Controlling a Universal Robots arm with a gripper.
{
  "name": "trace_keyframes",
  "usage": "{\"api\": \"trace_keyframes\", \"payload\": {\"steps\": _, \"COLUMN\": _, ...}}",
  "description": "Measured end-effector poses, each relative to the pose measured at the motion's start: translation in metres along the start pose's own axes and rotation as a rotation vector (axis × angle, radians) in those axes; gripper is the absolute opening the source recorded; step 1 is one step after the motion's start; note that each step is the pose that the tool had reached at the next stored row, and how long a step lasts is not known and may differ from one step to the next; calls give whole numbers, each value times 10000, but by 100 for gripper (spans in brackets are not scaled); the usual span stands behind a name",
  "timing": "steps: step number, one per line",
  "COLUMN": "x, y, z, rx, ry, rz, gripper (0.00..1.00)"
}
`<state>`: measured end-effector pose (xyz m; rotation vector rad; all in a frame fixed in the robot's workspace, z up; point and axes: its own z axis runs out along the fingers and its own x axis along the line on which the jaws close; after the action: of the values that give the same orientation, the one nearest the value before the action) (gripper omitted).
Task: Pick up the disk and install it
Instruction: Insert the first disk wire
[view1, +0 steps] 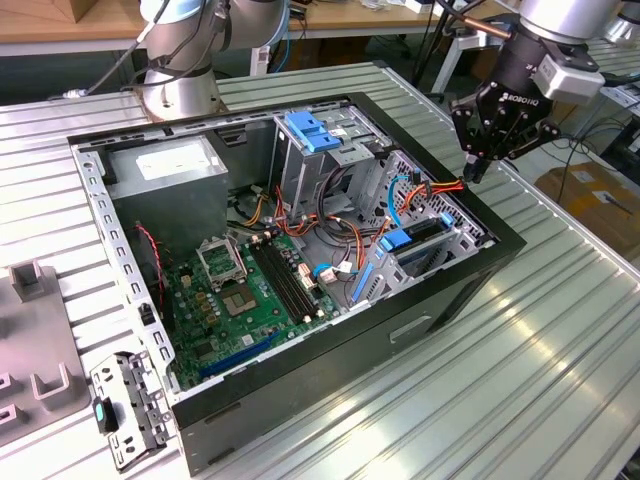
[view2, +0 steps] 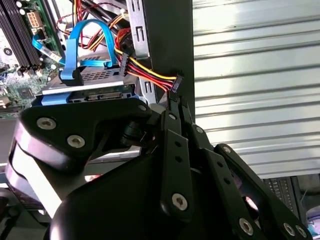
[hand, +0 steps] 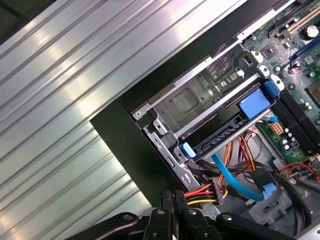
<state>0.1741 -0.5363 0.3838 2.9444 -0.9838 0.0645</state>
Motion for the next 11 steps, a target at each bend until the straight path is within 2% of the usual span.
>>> {"api": "trace_keyframes", "payload": {"steps": 3, "x": 0, "y": -1, "z": 1, "rx": 8, "ry": 4, "rz": -177, "gripper": 18}}
{"api": "trace_keyframes", "payload": {"steps": 4, "x": 1, "y": -1, "z": 2, "rx": 13, "ry": 5, "rz": -240, "gripper": 25}}
{"api": "trace_keyframes", "payload": {"steps": 9, "x": 1, "y": -1, "z": 5, "rx": 29, "ry": 12, "rz": -570, "gripper": 25}}
{"api": "trace_keyframes", "payload": {"steps": 11, "x": 1, "y": -1, "z": 8, "rx": 49, "ry": 20, "rz": -940, "gripper": 25}}
